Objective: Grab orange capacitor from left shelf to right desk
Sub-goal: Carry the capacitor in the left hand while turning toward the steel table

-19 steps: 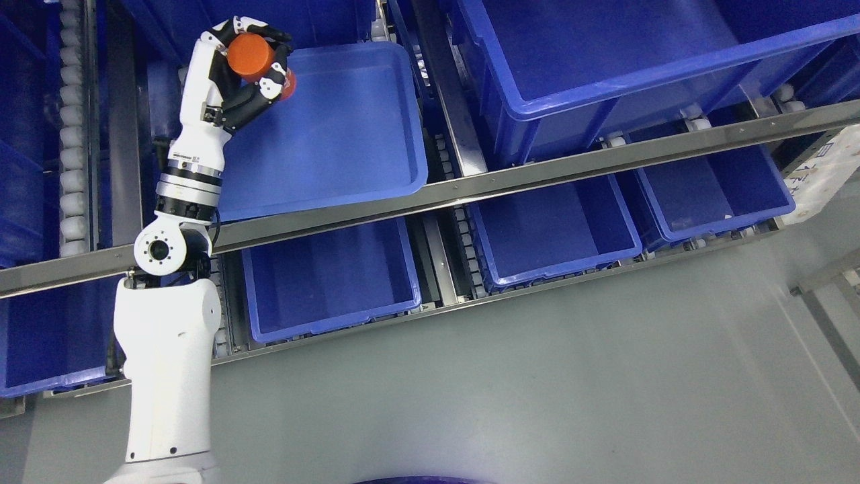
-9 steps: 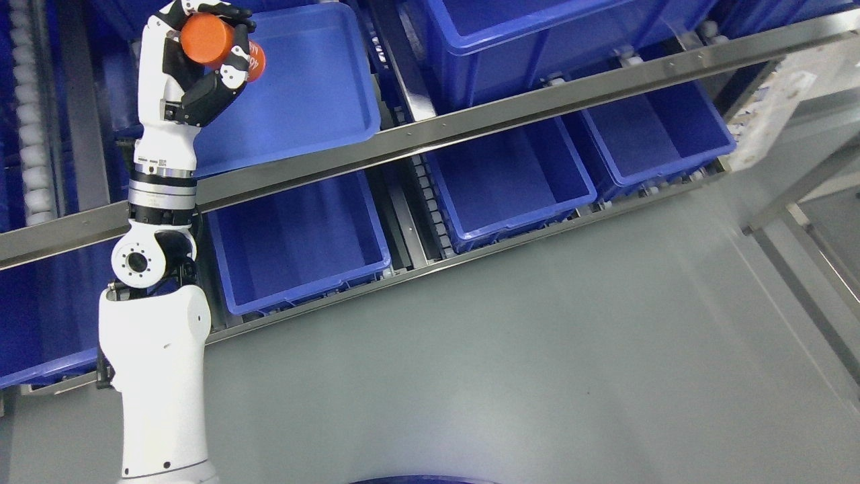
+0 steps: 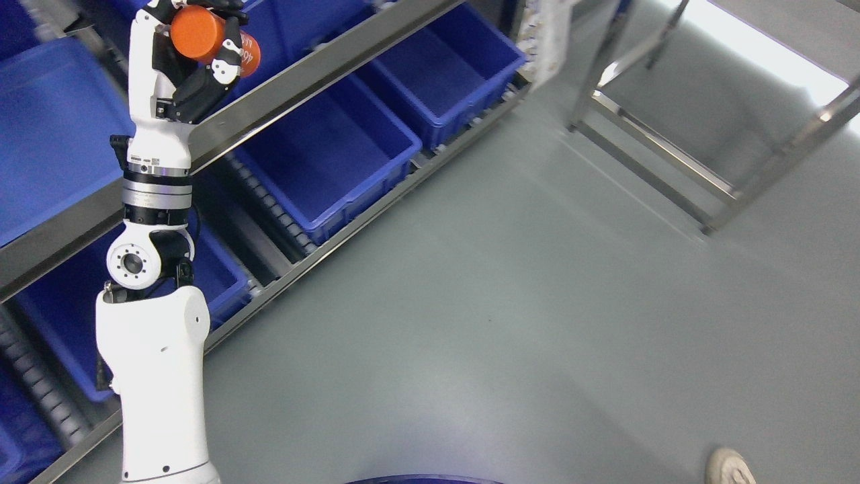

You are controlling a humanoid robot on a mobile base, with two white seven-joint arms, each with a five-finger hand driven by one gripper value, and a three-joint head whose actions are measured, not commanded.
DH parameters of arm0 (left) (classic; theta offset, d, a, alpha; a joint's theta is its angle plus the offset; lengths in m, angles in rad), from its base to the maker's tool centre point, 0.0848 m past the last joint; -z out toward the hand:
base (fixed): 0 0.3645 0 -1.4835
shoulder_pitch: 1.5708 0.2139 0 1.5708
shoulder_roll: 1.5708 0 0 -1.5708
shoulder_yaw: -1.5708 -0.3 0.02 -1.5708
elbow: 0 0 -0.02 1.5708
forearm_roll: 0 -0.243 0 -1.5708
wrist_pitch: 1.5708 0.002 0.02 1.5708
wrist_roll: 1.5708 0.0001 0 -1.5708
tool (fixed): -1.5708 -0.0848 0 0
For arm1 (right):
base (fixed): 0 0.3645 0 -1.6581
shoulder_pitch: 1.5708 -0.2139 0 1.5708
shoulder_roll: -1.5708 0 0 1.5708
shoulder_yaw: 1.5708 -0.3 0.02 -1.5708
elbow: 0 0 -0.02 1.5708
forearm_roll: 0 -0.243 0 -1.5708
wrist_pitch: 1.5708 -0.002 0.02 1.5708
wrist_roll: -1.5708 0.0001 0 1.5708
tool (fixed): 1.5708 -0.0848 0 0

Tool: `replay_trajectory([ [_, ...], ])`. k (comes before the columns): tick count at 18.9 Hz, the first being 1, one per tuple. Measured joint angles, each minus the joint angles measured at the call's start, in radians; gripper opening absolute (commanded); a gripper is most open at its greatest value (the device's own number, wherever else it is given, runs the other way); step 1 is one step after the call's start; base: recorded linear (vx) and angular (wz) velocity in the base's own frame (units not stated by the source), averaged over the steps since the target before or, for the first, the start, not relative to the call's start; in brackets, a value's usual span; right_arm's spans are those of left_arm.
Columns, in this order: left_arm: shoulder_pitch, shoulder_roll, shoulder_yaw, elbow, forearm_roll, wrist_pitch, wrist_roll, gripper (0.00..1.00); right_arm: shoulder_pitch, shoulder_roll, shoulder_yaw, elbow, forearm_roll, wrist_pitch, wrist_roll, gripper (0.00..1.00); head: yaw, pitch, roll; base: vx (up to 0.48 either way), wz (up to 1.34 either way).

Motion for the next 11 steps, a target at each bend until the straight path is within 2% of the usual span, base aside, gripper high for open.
replay_trajectory([
  [5, -0.002, -0.001, -0.008, -0.008, 0.011, 0.003, 0.003, 0.02, 0.0, 0.0, 0.0, 0.0, 0.0, 0.0, 0.004, 1.0, 0.0, 0.0, 0.0, 0.035, -0.86],
  [11, -0.005, -0.002, -0.024, -0.013, 0.016, 0.004, 0.004, 0.02, -0.001, 0.0, 0.0, 0.0, 0.0, 0.001, 0.009, 1.0, 0.0, 0.0, 0.0, 0.113, -0.37],
])
